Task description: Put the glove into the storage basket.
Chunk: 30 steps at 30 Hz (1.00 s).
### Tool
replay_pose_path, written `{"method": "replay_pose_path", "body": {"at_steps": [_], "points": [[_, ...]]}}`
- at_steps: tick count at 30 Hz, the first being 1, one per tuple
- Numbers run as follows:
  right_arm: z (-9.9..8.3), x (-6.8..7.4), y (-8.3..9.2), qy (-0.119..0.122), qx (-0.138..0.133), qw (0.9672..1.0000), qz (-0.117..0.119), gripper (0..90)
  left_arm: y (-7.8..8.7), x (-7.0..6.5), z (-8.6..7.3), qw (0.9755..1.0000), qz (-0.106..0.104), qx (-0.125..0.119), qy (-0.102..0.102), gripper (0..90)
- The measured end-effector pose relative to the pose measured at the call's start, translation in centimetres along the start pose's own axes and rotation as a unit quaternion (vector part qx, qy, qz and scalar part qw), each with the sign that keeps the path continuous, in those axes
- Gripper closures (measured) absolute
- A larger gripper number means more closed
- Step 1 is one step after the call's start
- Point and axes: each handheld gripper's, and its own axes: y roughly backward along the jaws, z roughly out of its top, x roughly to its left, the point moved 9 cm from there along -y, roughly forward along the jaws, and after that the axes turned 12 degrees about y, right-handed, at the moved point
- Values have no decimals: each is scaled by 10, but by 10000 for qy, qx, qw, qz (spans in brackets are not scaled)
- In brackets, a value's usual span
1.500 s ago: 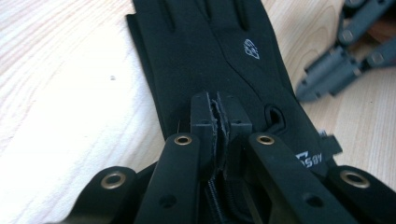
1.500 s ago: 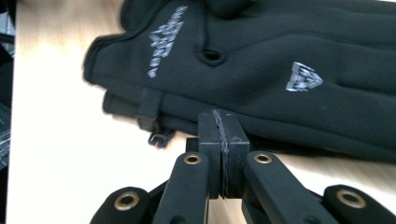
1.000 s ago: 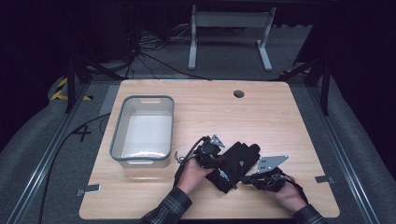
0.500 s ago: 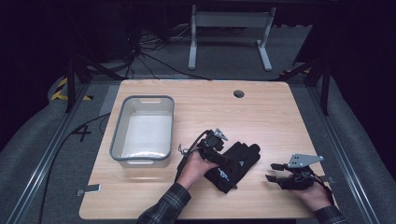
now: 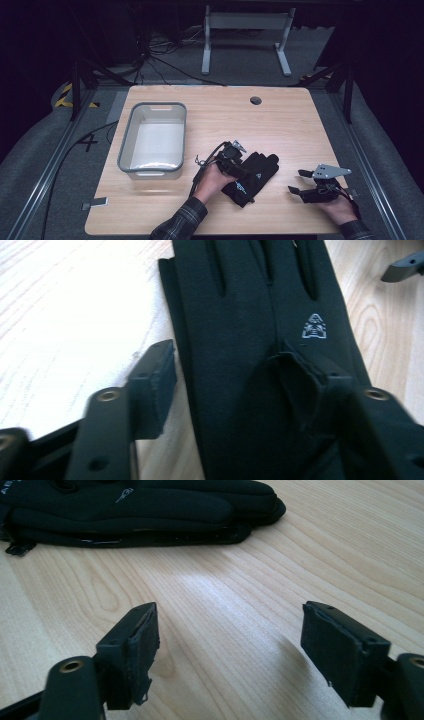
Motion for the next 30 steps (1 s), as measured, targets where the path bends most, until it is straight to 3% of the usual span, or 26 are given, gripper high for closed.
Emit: {"method": "replay_pose_path", "body": {"at_steps": [8, 13, 17, 21, 30], "points": [[-1, -1, -2, -9, 132, 9999, -36, 212, 0, -4, -2, 9999, -129, 78, 48, 580], [-3, 0, -4, -24, 227, 9997, -21, 199, -1, -11, -3, 9997, -193, 176, 10, 711], [-3, 0, -4, -26, 220, 9998, -5, 195, 0, -14, -3, 9996, -90, 243, -92, 745], [-3, 0, -4, -25, 219, 9998, 11, 191, 5, -15, -2, 9994, -151, 306, -108, 764], [-2, 0, -4, -20, 219, 9998, 14, 184, 27, -19, 6, 9995, -231, 175, -94, 767]]}}
